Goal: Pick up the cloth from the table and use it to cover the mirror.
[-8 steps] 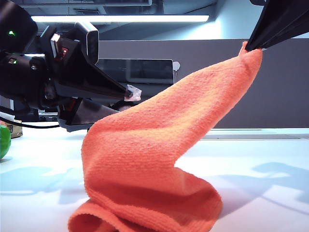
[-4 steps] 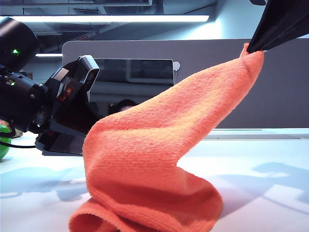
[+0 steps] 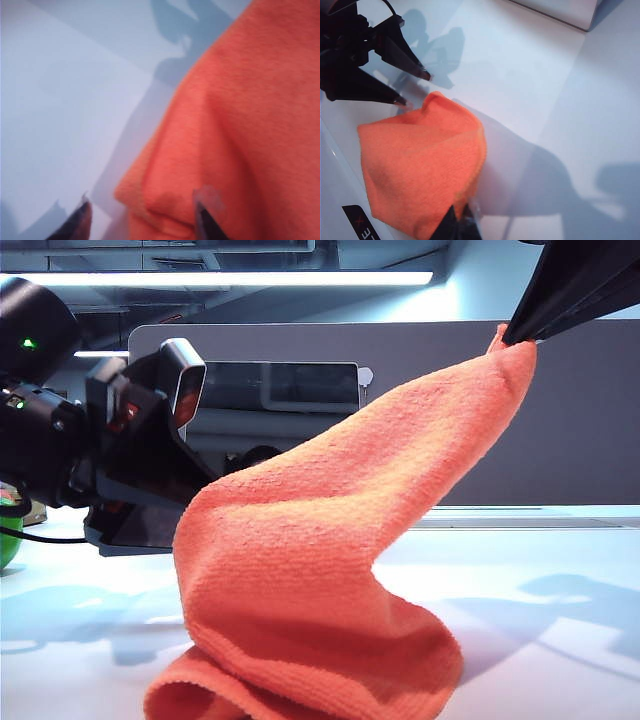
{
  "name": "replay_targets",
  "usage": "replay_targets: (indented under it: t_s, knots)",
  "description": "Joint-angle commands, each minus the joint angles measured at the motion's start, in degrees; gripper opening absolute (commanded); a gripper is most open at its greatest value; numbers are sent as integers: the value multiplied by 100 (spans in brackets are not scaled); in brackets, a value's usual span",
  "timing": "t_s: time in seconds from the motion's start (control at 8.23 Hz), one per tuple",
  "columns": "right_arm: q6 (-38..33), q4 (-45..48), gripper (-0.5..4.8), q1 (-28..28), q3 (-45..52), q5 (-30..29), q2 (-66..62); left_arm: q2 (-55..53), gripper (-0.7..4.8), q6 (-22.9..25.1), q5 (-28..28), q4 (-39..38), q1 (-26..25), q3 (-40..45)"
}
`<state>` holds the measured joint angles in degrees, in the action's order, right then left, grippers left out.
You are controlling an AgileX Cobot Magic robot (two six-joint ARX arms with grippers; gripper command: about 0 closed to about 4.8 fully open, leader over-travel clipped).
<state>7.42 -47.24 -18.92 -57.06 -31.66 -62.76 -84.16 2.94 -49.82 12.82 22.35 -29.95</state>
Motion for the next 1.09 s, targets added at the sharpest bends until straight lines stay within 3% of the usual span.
replay_targets:
  t_s: [0.12,0.24,0.85,1.09]
  knots:
    - [28,103,-6,-4,-20,-39,22,-164,243,-35,-197,35,271,-13]
    - [28,101,-6,-4,-20,-39,22,-315,244,-37,197,136,372,-13]
    - [28,101,-6,-4,-20,-39,22,-417,241,-323,52,651,372,-15]
    - [28,107,-6,-4,-20,-170,22,-420,251,-299,428,660,374,-15]
